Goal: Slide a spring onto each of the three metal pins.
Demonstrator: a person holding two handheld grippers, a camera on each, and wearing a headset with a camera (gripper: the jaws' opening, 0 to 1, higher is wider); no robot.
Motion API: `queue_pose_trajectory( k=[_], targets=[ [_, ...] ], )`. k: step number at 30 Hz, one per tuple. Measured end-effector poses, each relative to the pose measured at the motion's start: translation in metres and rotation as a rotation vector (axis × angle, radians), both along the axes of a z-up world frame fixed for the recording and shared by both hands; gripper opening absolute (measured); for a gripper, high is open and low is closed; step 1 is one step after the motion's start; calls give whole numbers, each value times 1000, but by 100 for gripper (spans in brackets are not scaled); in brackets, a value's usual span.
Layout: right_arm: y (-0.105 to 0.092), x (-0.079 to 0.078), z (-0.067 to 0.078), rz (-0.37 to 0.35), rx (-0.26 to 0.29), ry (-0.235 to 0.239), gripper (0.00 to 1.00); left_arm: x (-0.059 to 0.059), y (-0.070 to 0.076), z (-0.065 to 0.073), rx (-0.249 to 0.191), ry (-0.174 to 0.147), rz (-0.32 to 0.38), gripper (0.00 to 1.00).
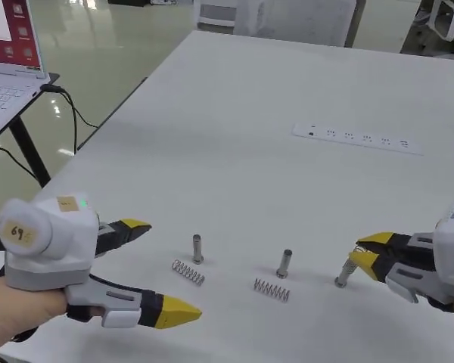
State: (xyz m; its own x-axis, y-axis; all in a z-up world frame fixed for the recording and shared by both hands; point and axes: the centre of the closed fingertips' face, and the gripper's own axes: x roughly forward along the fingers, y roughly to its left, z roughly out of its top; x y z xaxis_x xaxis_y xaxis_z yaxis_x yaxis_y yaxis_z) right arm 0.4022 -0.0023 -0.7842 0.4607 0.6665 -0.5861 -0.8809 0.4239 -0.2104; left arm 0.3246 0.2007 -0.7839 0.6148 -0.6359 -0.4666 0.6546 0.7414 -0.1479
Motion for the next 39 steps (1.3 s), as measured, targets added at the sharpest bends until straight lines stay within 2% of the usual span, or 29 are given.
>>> queue_pose_trajectory(
  k=[12, 13, 14, 21, 29, 39],
  targets=[
    [-3, -3, -35, 31, -88, 39, 8, -1, 2, 1, 3, 1, 3, 97],
    [0, -1, -31, 32, -57, 15, 8, -1, 2, 1, 4, 1, 3, 97],
    [-2, -3, -32, 27, -67, 35, 8, -1, 3, 1, 3, 1, 4, 97],
    [-2, -5, -32, 51, -85, 39, 10, 0, 0, 1, 0, 3, -4, 97],
    [-2, -2, -26, 38, -80, 34, 12, 2, 0, 2, 1, 1, -7, 97],
    [1, -3, -9, 15, -13, 49, 11, 2, 2, 2, 6, 5, -3, 96]
  ],
)
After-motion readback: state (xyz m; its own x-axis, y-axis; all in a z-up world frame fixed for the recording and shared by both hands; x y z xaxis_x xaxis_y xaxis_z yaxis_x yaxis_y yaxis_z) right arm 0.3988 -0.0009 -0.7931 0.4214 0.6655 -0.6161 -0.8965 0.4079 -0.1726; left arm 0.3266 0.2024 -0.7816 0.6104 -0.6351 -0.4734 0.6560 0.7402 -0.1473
